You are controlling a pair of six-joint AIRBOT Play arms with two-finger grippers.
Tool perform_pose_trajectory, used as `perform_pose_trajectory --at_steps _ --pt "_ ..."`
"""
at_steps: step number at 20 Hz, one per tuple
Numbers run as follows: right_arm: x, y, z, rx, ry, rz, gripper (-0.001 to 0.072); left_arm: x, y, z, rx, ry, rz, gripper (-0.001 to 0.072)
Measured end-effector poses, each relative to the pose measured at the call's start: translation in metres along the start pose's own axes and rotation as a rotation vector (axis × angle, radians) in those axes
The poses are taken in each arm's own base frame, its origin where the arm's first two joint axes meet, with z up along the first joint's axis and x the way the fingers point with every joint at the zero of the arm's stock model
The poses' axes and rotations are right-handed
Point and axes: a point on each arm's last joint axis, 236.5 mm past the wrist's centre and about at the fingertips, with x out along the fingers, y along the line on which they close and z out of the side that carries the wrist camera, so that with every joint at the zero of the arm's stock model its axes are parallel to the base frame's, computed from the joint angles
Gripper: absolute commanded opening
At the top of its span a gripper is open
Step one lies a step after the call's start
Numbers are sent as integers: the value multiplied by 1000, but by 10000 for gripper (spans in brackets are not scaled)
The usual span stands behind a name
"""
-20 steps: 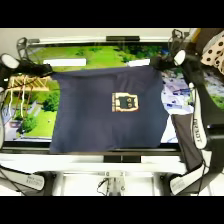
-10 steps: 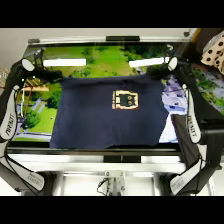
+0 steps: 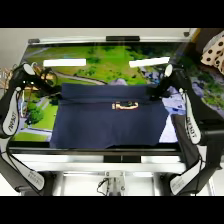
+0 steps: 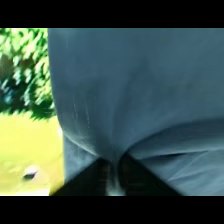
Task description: Fold the shirts.
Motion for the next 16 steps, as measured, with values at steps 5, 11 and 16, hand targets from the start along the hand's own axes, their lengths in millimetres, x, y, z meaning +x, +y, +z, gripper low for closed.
perform_pose_trajectory --at_steps 5,11,16 --pt "-52 3 -2 -38 -57 -16 556 -31 -3 -16 -10 58 -37 606" --pt "-111 -76 -83 -3 68 -144 556 -75 18 -97 -128 177 -75 590" --pt "-94 -98 -158 60 112 -73 556 -33 32 -207 -255 204 -114 592"
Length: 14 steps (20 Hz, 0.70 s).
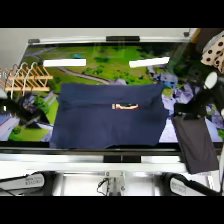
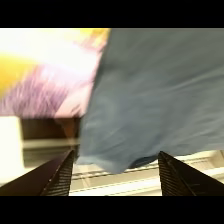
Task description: Fold the shirts.
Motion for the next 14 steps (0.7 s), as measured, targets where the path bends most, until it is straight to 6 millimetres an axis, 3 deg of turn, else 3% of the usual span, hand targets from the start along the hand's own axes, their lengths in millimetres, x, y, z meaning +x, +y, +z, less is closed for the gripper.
perform_pose_trajectory --at_steps 3,6,7,8,9,10,13,14 --pt "12 5 -22 4 -7 50 556 39 14 -38 -38 30 -31 592" --pt "14 8 -30 4 -24 70 556 63 11 -53 -45 35 -58 589" --pt "13 8 -32 5 -26 73 556 67 8 -56 -43 36 -68 547" --pt "14 9 -34 1 -26 74 556 71 4 -57 -43 36 -79 281" --pt "13 10 -35 1 -29 78 556 75 4 -53 -42 15 -74 93" --pt "14 10 -36 0 -26 80 556 78 4 -47 -43 -13 -70 39" --pt "27 11 -53 -3 14 87 557 80 -1 -44 -53 -28 -77 38" --pt "36 16 -64 0 35 107 633 81 -2 -43 -61 -37 -82 38"
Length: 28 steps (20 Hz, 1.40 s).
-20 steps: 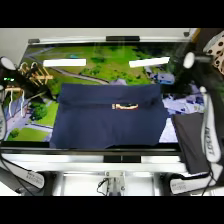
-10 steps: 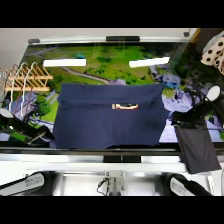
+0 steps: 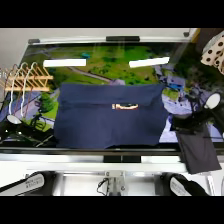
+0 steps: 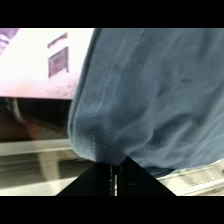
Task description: Fold the shirts.
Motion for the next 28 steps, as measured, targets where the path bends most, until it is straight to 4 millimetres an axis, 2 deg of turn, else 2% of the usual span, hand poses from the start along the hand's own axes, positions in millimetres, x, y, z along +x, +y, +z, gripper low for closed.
perform_pose_trajectory --at_steps 1,4,6,9,11,12,13,15,18,20,23,25,28 --pt "12 6 -11 10 18 33 674 0 -1 1 2 -8 0 38" --pt "52 33 -38 66 25 164 667 -1 -1 4 10 -25 3 38" --pt "74 44 -45 123 7 219 611 -2 -1 6 18 -38 7 38" --pt "93 62 -45 146 -31 264 603 -6 -1 9 30 -59 16 39" --pt "99 72 -42 148 -58 270 461 -8 -1 10 36 -71 21 38" --pt "101 75 -39 155 -77 268 300 -9 -2 10 38 -74 20 39" --pt "103 77 -33 156 -104 260 98 -10 -3 9 38 -75 18 38" --pt "104 82 -28 159 -131 259 72 -11 -4 9 40 -76 16 38" --pt "86 92 -13 107 -174 265 70 -19 -8 16 72 -98 16 38" --pt "58 99 8 36 -238 261 69 -38 -16 31 119 -140 18 38" --pt "8 110 45 -45 -370 253 68 -79 -37 57 191 -226 15 38" --pt "-22 117 69 -77 -449 248 68 -110 -59 77 230 -311 -12 36" --pt "-53 121 112 -112 -541 225 67 -153 -93 115 262 -458 -61 37"
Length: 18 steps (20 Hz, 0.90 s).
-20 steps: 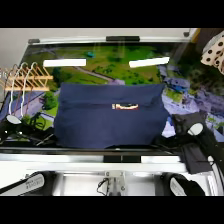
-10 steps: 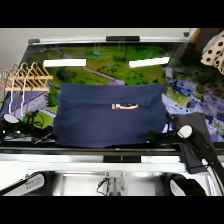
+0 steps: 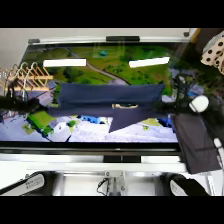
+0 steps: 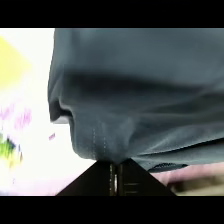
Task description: Fold the shirts.
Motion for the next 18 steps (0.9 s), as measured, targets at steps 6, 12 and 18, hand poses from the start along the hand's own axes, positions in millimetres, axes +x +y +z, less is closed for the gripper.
perform_pose_trajectory --at_steps 6,12,18 --pt "48 -9 99 -26 -66 -30 69 30 -20 85 -10 -79 -40 38" --pt "110 -25 149 36 -93 -33 568 98 -10 116 -124 -14 -63 642" --pt "113 -50 149 5 -55 -70 636 110 -20 123 -134 25 -131 712"
